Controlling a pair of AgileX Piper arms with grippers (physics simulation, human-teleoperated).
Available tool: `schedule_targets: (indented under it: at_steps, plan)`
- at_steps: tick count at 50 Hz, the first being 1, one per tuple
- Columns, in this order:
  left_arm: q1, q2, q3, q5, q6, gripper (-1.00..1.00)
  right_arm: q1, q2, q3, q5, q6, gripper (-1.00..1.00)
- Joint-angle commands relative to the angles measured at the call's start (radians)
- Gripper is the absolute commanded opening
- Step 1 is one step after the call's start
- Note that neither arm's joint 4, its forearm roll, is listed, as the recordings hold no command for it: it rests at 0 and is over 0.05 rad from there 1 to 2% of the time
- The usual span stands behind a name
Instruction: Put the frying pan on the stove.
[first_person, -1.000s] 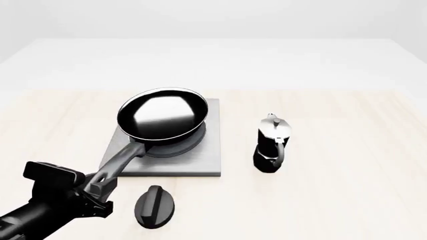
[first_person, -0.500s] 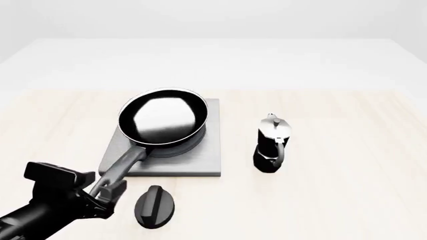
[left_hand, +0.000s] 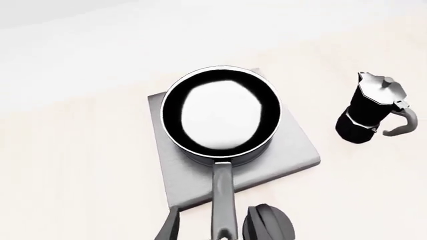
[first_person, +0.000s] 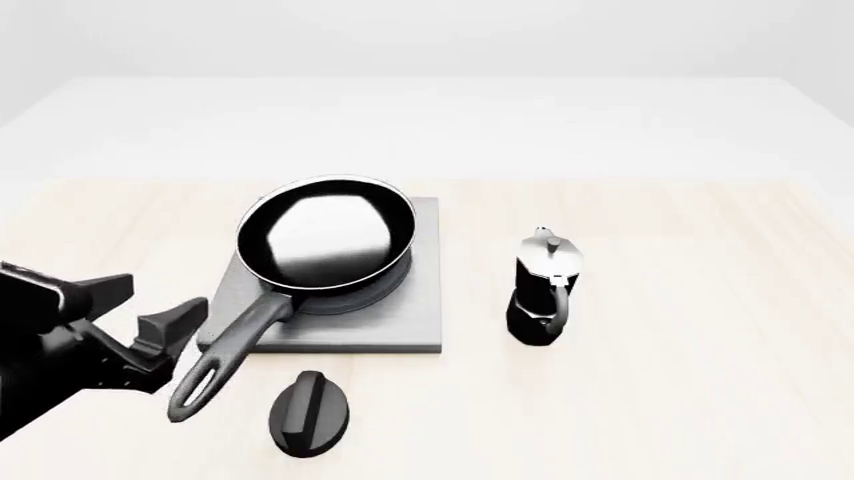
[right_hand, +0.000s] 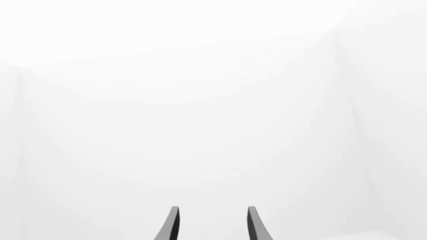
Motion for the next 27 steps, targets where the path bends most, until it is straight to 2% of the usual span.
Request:
schedule_targets:
  at_steps: [1,5,10,12,20,21,27]
  plan:
    - [0.057,-0.126,-0.144,0.126,0.067,1.00,0.000,0.000,0.002,-0.003,0.001,1.00]
    - [0.075,-0.175,-0.204,0.148,0.057,1.00,0.000,0.000,0.005,-0.006,0.003,1.00]
    - [0.121,-0.248,-0.272,0.146,0.093,1.00,0.000,0.000,0.004,-0.007,0.004,1.00]
    - [0.151,-0.251,-0.279,0.144,0.114,1.00,-0.001,0.000,0.005,-0.008,0.004,1.00]
    - [0.176,-0.303,-0.302,0.140,0.142,1.00,0.000,0.000,0.003,-0.007,0.003,1.00]
    - [0.192,-0.322,-0.309,0.127,0.168,1.00,0.001,0.000,0.003,-0.007,0.002,1.00]
    - [0.232,-0.367,-0.327,0.100,0.187,1.00,0.000,0.000,0.003,-0.006,0.002,1.00]
